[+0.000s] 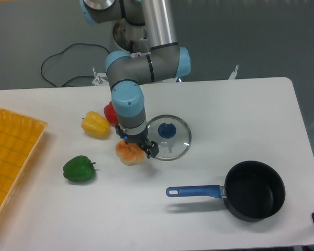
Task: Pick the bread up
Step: 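Lower the gripper onto the orange bread roll and close on it, then lift the bread roll up and carry it over the glass lid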
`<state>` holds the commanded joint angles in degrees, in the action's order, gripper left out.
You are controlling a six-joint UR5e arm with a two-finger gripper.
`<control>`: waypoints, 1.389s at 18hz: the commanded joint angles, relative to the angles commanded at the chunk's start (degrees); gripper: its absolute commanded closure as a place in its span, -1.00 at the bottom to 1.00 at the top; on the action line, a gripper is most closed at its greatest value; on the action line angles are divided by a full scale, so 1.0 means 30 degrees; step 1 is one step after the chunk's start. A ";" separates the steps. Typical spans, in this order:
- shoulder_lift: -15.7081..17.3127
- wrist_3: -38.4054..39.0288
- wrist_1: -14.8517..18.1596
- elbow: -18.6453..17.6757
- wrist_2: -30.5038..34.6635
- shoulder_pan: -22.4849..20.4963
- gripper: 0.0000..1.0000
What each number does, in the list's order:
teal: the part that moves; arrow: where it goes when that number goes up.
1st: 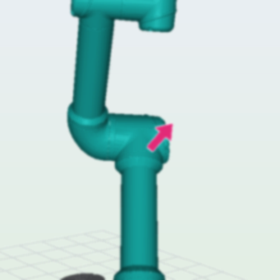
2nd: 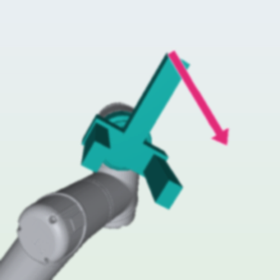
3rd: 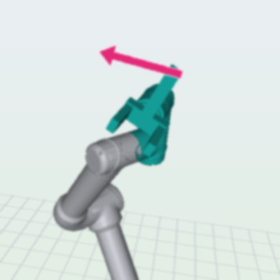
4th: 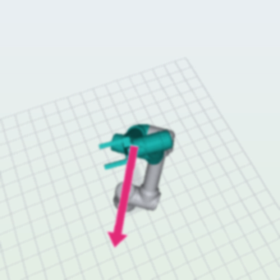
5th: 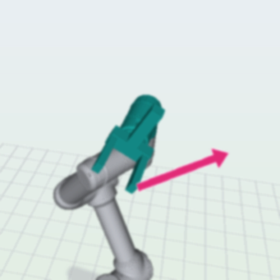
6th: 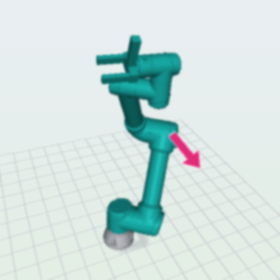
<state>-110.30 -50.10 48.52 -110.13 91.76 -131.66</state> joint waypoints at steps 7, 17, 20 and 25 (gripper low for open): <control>-0.0380 -0.0029 -0.0029 0.0030 0.0731 0.0234 -0.65; -0.0498 -0.0029 0.0000 0.0059 0.0762 0.0264 0.36; -0.0469 -0.0029 0.0000 0.0117 0.0733 0.0235 0.79; -0.0264 -0.0117 0.0000 0.0263 0.0557 0.0234 0.86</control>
<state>-111.09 -50.45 48.52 -109.34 93.43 -130.96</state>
